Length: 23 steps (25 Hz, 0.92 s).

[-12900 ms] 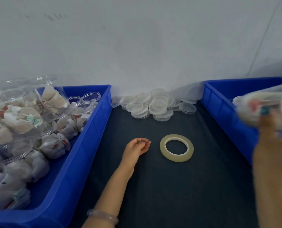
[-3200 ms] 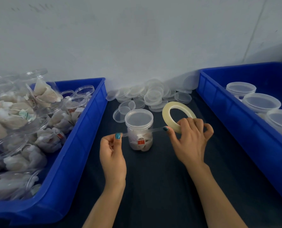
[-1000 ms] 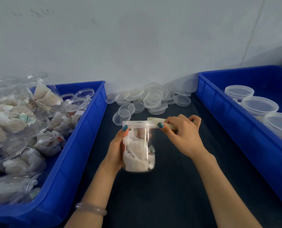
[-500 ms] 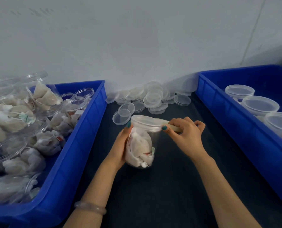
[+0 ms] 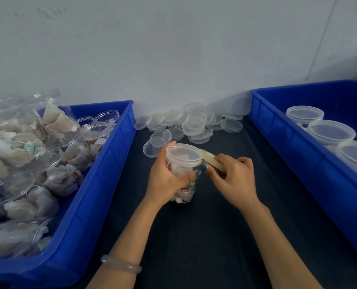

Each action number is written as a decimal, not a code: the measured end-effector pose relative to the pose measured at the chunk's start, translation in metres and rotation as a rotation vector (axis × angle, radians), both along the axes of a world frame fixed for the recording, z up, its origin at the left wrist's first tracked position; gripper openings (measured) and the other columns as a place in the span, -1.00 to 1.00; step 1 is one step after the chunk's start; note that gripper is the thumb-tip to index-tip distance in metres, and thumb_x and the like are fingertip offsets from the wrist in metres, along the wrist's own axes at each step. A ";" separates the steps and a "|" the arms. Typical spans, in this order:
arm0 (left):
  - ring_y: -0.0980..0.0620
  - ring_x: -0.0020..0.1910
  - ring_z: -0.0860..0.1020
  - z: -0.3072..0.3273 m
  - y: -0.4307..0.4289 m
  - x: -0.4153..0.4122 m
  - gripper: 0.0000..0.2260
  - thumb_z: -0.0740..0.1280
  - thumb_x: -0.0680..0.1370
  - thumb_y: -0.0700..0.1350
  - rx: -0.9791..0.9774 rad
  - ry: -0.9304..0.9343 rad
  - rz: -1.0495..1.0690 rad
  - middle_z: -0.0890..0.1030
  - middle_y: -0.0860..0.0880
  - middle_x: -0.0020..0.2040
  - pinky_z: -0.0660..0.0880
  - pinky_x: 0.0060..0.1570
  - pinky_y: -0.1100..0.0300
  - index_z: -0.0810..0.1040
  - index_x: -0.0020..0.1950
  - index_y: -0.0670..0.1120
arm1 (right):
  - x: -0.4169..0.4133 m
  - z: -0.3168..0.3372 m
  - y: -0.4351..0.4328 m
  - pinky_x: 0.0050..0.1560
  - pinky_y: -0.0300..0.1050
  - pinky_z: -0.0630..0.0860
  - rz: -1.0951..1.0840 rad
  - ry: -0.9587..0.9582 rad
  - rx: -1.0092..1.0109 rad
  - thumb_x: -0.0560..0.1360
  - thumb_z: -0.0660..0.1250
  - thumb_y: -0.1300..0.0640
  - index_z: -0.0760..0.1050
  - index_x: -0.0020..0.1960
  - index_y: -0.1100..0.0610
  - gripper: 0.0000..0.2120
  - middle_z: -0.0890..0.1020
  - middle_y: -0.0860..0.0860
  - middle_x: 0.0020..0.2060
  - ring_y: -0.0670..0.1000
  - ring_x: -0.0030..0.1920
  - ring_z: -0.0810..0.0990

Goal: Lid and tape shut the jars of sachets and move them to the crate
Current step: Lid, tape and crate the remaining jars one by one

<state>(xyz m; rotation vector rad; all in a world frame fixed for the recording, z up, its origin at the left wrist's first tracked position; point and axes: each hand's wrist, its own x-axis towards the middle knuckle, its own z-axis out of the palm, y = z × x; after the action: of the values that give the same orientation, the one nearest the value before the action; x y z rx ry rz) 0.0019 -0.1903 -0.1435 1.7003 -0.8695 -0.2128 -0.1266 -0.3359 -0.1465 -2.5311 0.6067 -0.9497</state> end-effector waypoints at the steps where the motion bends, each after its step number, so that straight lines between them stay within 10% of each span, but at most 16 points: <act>1: 0.36 0.21 0.50 0.001 0.000 0.002 -0.16 0.62 0.21 0.13 -0.016 0.014 0.007 0.54 0.23 0.23 0.45 0.08 0.46 0.34 0.43 0.13 | -0.002 -0.001 -0.001 0.13 -0.01 0.28 0.041 0.004 0.008 0.60 -0.02 -0.29 0.48 -0.11 -0.03 -0.56 0.48 -0.17 -0.31 -0.13 -0.27 0.45; 9: 0.10 0.21 0.60 -0.003 0.005 0.004 -0.17 0.67 0.10 0.10 -0.111 0.283 -0.139 0.66 0.06 0.17 0.53 0.22 0.13 0.48 0.31 -0.03 | -0.008 0.007 -0.017 0.06 -0.07 0.14 -0.096 0.012 -0.113 0.53 0.03 -0.35 0.48 -0.19 0.00 -0.52 0.48 -0.15 -0.26 -0.09 -0.23 0.43; 15: -0.02 0.23 0.60 0.002 0.009 0.004 -0.10 0.64 0.13 0.23 -0.137 0.352 -0.276 0.65 -0.06 0.21 0.54 0.13 0.19 0.47 0.35 -0.13 | 0.002 0.010 -0.019 0.00 -0.10 0.07 -0.088 0.055 -0.053 0.40 -0.08 -0.57 0.49 -0.24 0.03 -0.28 0.45 -0.12 -0.32 -0.18 -0.29 0.37; 23: 0.13 0.34 0.51 0.003 0.012 0.014 -0.22 0.57 0.31 0.17 -0.015 0.350 -0.387 0.58 0.09 0.33 0.48 0.17 0.35 0.39 0.47 0.00 | 0.003 0.010 -0.016 0.00 -0.08 0.06 0.069 -0.091 0.031 0.37 0.07 -0.52 0.50 -0.15 -0.07 -0.45 0.40 -0.22 -0.27 -0.27 -0.16 0.38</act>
<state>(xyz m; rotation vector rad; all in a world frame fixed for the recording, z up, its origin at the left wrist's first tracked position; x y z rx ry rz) 0.0158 -0.1783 -0.1406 1.4106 -0.9214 -0.7403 -0.1240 -0.3523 -0.1367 -2.4501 0.4999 -1.0166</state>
